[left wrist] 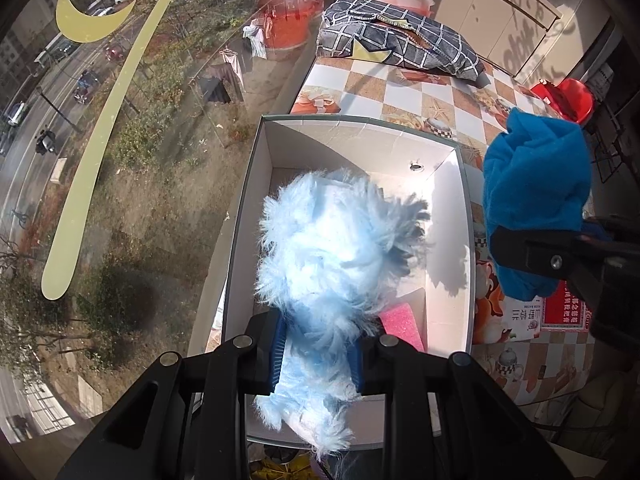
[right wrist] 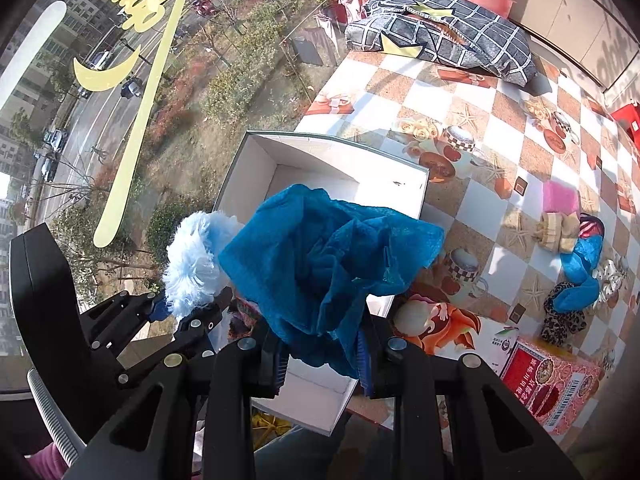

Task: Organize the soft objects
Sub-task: 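Lower both items into the white box and open both tools, then withdraw both tools from the box toward the pile of soft items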

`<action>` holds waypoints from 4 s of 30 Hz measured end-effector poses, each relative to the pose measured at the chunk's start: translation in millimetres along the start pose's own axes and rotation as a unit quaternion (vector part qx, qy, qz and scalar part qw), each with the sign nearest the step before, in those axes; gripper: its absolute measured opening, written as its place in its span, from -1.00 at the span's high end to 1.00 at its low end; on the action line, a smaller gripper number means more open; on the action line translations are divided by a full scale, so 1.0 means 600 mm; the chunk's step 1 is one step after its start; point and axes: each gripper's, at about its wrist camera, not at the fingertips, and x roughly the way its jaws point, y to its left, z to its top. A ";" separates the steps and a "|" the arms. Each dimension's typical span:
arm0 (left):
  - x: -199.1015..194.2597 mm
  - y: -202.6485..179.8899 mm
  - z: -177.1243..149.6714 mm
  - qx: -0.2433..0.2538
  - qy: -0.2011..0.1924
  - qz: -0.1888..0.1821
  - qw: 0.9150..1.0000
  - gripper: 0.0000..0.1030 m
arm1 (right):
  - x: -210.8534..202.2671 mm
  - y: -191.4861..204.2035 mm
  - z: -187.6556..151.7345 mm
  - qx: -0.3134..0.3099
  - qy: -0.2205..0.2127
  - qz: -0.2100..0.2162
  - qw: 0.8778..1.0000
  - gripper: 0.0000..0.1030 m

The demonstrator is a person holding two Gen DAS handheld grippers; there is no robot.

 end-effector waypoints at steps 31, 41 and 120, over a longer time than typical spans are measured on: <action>0.012 -0.003 0.002 0.005 0.007 0.003 1.000 0.37 | 0.023 0.000 0.018 -0.012 0.015 -0.005 1.000 0.44; -0.002 0.001 0.002 -0.010 -0.016 -0.024 1.000 -0.63 | 0.018 -0.003 0.021 -0.013 0.013 0.005 1.000 -0.41; 0.326 -0.497 0.243 0.106 0.186 -0.013 0.977 -0.99 | 0.016 -0.748 -0.172 0.353 0.040 -0.020 0.934 -1.00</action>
